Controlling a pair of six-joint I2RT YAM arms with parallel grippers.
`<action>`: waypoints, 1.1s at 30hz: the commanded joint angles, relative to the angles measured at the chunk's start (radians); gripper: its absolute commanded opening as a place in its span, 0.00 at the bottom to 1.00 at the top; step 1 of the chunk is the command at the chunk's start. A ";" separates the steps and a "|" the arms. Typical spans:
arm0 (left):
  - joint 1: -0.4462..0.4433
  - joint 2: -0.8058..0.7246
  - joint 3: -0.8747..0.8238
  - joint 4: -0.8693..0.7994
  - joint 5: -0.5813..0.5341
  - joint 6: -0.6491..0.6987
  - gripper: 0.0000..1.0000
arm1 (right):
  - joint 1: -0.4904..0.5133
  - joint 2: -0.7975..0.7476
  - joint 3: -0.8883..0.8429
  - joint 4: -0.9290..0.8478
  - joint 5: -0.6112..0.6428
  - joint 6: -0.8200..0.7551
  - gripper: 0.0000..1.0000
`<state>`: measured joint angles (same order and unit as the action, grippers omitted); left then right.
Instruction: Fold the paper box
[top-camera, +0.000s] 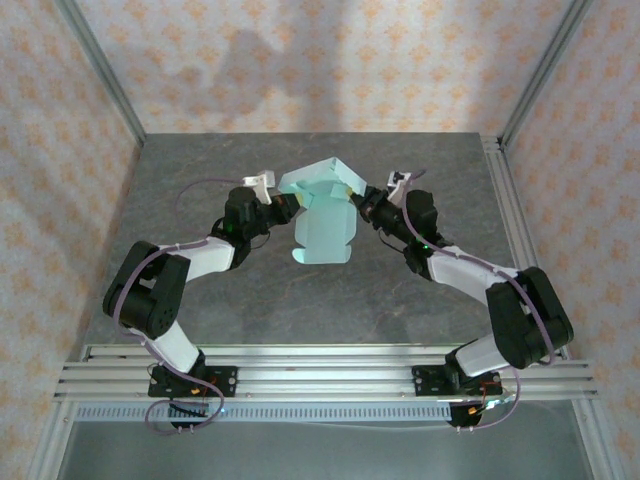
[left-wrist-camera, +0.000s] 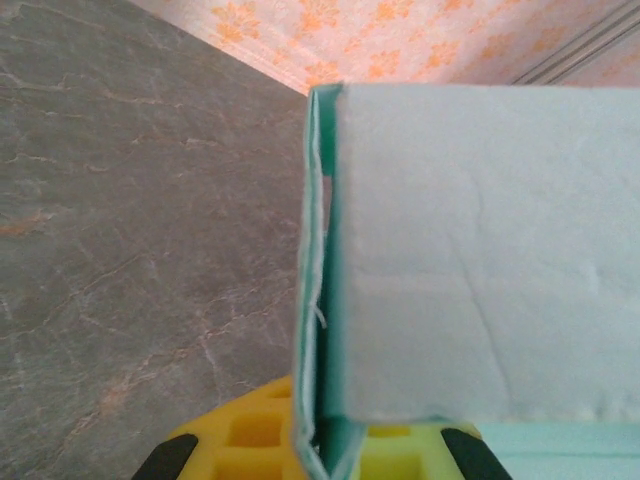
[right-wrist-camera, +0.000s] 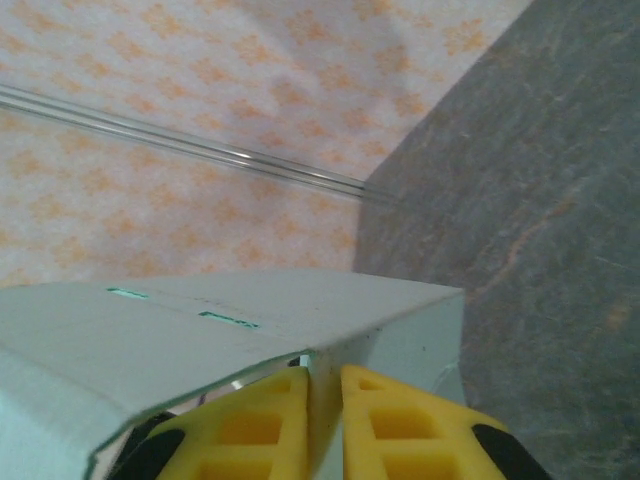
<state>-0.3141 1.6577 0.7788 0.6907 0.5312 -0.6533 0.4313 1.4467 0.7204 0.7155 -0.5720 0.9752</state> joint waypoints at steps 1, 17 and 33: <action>-0.008 -0.022 0.023 -0.008 -0.007 0.045 0.00 | 0.009 -0.035 0.024 -0.081 0.023 -0.043 0.07; -0.006 -0.018 0.020 -0.017 -0.036 0.043 0.00 | 0.008 -0.031 0.021 -0.119 0.038 -0.068 0.00; -0.002 -0.018 0.014 -0.040 -0.088 0.037 0.00 | 0.005 -0.059 0.004 -0.146 0.096 -0.102 0.53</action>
<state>-0.3206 1.6577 0.7788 0.6403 0.4896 -0.6231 0.4377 1.4258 0.7231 0.5846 -0.5228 0.9089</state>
